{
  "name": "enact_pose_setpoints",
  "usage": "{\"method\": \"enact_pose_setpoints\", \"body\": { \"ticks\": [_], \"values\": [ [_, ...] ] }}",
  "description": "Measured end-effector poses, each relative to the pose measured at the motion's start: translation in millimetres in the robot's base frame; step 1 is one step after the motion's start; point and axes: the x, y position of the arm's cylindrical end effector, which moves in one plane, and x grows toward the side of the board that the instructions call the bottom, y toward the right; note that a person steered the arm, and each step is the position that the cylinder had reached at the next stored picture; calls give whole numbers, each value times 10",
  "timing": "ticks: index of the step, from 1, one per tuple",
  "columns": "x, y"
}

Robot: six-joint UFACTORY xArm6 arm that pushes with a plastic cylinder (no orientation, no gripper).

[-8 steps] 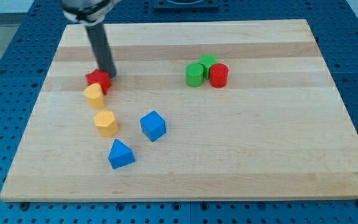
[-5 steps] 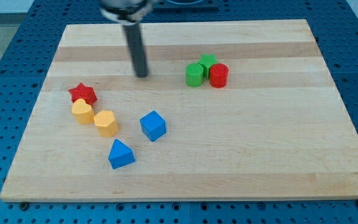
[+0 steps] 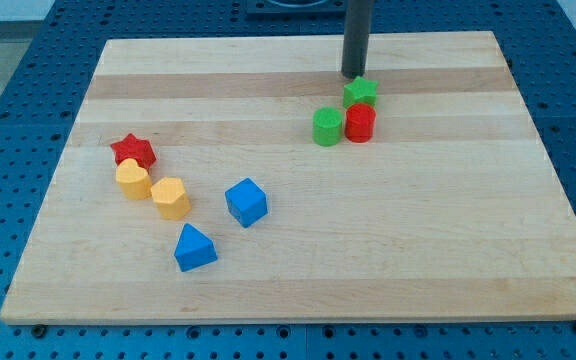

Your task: Push the green blocks downwards

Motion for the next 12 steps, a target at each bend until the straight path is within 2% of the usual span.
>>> {"method": "enact_pose_setpoints", "body": {
  "ticks": [2, 3, 6, 7, 8, 9, 11, 12],
  "values": [
    [339, 519],
    [595, 487],
    [595, -6],
    [729, -124],
    [495, 78],
    [-132, 80],
    [-170, -474],
    [-98, -476]
  ]
}}
